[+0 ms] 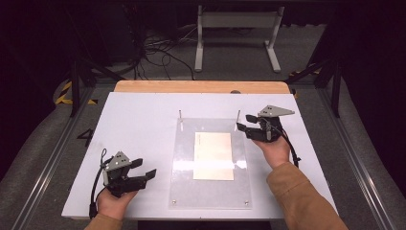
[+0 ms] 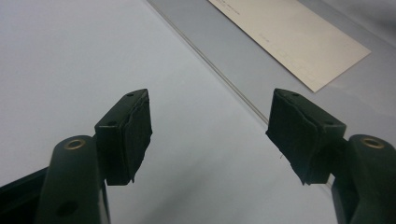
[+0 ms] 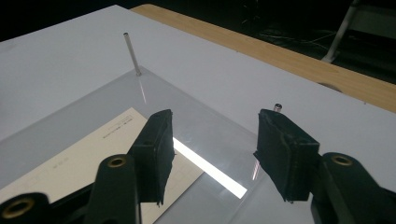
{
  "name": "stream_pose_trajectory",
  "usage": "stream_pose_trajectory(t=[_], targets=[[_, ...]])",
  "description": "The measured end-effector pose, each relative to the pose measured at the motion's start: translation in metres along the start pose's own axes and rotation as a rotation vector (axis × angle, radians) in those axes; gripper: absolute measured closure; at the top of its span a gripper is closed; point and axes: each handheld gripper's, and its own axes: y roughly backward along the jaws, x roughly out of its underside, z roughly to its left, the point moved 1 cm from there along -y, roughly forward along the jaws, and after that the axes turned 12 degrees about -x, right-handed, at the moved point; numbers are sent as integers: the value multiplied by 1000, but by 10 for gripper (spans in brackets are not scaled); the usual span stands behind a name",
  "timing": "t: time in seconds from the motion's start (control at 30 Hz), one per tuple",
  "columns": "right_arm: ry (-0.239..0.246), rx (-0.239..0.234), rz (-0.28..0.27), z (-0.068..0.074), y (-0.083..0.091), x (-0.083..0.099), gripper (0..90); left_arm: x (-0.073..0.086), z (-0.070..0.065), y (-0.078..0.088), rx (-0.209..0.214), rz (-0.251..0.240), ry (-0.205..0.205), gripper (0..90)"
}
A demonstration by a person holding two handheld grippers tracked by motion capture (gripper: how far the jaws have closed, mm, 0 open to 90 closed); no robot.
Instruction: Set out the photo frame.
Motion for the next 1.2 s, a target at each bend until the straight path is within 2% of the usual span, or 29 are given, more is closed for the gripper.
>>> stream_pose_trajectory(t=[0.17, 0.27, 0.43, 0.53, 0.63, 0.77, 0.87, 1.03, 1.07, 1.2], targets=[[3, 20, -16, -15, -15, 0, 516, 2, 0, 1, -4, 2, -8, 304], [2, 41, -3, -24, -24, 0, 539, 2, -5, 3, -17, 3, -34, 304], [-31, 68, -9, -40, -34, 2, 569, 3, -8, 2, -7, 9, -44, 300], [-41, 60, 4, -48, -40, 5, 636, 4, -7, 2, -2, 13, -45, 299], [-36, 41, 13, -52, -45, 8, 667, 4, -6, 3, 4, 15, -32, 299], [-31, 42, 18, -55, -50, 10, 686, 4, -7, 1, 19, 16, -30, 297], [-22, 35, 28, -58, -54, 12, 732, 4, -9, 0, 26, 21, -36, 296], [-87, 19, 35, -64, -57, 13, 797, 3, -11, -3, 32, 22, -49, 298], [-81, 23, 39, -65, -57, 13, 827, 3, -11, -3, 30, 22, -47, 298], [-51, 42, 54, -64, -57, 12, 847, 3, -11, -3, 36, 21, -40, 298]])
